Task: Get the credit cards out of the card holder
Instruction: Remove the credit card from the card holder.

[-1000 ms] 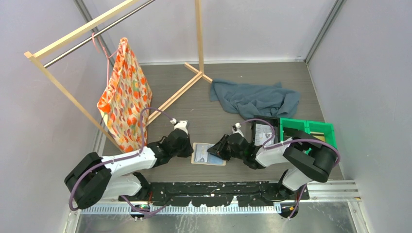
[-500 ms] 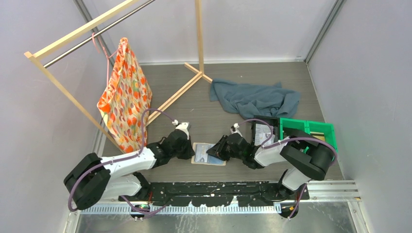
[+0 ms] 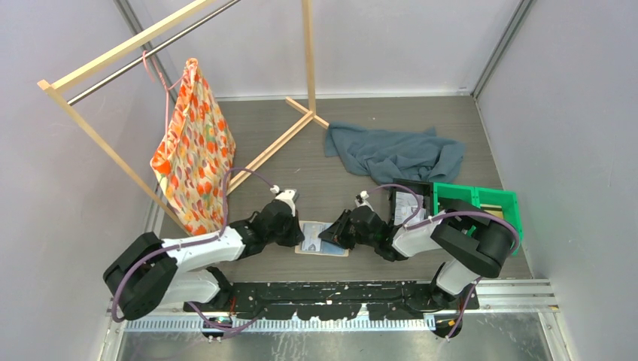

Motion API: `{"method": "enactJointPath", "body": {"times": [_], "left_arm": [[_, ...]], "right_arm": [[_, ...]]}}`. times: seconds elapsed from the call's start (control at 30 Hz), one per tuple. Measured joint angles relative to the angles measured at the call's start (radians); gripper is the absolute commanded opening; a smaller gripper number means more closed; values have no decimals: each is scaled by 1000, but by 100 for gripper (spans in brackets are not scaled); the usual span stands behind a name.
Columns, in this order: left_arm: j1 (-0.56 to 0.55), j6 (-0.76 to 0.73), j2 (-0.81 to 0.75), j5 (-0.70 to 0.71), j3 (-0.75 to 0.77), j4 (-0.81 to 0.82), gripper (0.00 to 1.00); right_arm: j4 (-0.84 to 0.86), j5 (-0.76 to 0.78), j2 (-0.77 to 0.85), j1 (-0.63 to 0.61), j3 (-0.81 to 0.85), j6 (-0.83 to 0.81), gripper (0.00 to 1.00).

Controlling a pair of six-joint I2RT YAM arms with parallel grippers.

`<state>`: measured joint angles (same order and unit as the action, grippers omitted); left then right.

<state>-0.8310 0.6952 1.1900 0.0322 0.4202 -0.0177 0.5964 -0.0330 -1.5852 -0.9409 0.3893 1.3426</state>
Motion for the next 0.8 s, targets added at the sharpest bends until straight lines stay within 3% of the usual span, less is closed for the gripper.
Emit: {"method": "enactJointPath", "body": {"times": [0.43,0.57,0.8], "left_arm": [[9,-4,82,-29,22,76,1],[9,-4,87,-26,25,76,1],[8,7,105,-14,37,80,0]], "right_arm": [[0,-2,-3,0,-2,0,10],[2,2,-3,0,-6,0,1],[22,10,8,0,-27,11,1]]}}
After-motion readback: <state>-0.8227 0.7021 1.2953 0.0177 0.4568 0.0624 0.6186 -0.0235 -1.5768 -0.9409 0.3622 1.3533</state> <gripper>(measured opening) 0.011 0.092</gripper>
